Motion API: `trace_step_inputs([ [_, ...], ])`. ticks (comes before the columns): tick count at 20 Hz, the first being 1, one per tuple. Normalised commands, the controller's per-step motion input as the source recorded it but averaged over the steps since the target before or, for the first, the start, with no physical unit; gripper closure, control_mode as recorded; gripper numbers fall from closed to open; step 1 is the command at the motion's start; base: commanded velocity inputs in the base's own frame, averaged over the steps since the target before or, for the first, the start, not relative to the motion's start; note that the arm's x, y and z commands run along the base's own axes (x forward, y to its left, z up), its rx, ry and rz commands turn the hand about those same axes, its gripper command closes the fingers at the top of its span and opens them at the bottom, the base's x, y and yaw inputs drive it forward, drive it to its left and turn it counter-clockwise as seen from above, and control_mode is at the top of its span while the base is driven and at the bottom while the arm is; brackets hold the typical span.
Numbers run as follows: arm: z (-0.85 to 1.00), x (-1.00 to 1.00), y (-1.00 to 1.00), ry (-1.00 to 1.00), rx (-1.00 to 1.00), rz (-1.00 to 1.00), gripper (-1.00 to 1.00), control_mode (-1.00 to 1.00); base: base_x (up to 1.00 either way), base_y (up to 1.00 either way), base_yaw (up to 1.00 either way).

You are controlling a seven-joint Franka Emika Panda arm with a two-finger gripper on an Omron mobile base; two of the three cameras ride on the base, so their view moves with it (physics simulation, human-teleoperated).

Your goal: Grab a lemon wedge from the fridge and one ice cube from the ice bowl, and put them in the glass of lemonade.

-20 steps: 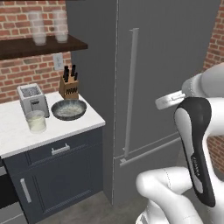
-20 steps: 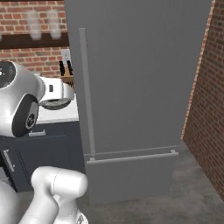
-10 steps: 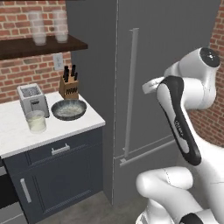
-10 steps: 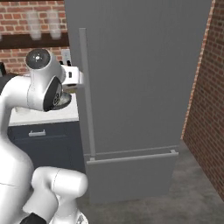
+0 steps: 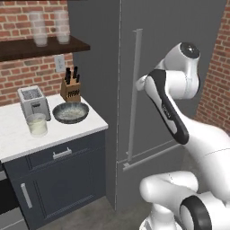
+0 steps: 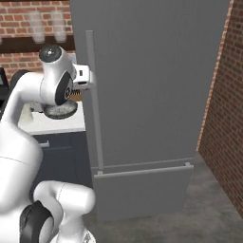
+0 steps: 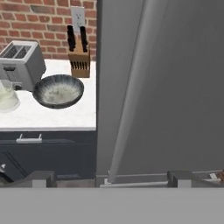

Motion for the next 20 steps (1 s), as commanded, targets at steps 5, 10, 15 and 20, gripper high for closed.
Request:
trace_step_inputs([
  [5,-0.33,0.52,0.00,0.00,0.00,0.00,-1.00,-1.00,0.00,0.00,0.00],
  [10,-0.15,0.47,0.00,0.00,0.00,0.01,-1.00,-1.00,0.00,0.00,0.00],
  [15,-0.06,0.30,0.00,0.02,0.05,0.02,-1.00,-1.00,0.00,0.00,0.00],
  [20,0.00,0.27,0.00,0.01,0.15,0.00,-1.00,-1.00,0.00,0.00,0.00],
])
